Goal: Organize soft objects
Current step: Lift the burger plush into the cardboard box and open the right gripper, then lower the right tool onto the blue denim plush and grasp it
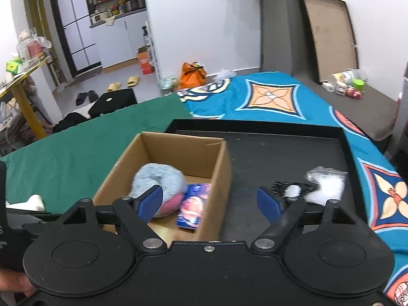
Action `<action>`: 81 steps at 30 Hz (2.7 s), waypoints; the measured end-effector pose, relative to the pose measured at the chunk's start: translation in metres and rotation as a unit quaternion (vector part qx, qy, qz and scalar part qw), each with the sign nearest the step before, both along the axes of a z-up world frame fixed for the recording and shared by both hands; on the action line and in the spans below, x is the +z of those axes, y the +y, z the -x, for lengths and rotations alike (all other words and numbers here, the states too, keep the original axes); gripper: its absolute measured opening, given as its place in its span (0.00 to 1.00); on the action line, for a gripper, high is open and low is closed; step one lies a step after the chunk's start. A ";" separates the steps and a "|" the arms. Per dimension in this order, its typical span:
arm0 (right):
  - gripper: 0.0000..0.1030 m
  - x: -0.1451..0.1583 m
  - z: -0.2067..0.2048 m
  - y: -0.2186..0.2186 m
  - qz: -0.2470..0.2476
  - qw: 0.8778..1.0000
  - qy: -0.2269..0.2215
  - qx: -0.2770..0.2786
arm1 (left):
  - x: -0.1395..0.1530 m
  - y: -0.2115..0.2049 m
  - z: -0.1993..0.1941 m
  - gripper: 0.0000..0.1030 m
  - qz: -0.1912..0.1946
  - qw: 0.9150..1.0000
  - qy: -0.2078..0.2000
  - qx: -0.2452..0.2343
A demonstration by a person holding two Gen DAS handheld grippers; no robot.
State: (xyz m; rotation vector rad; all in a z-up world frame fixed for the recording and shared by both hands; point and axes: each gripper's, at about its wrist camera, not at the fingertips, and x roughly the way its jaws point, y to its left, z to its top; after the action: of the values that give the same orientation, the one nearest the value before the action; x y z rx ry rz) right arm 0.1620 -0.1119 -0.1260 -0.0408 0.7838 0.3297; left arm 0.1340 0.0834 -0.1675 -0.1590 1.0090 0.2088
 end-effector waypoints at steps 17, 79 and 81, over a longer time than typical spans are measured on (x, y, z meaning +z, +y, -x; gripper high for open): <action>0.78 -0.020 0.001 -0.056 -0.014 0.999 0.021 -0.045 | 0.004 -0.015 0.000 0.20 -0.058 0.998 0.003 -0.008; 0.36 -0.092 -0.013 -0.094 0.003 0.995 0.074 -0.059 | 0.003 -0.058 -0.011 0.63 -0.213 0.976 0.029 -0.020; 0.36 -0.086 -0.012 -0.096 0.001 0.996 0.068 -0.062 | 0.004 -0.057 -0.010 0.63 -0.209 0.977 0.026 -0.018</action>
State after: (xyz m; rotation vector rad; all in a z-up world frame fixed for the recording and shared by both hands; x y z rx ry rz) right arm 0.1740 -0.2082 -0.2117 0.0287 0.9175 0.2149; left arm 0.1441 0.0268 -0.1630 0.2490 0.9976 0.3873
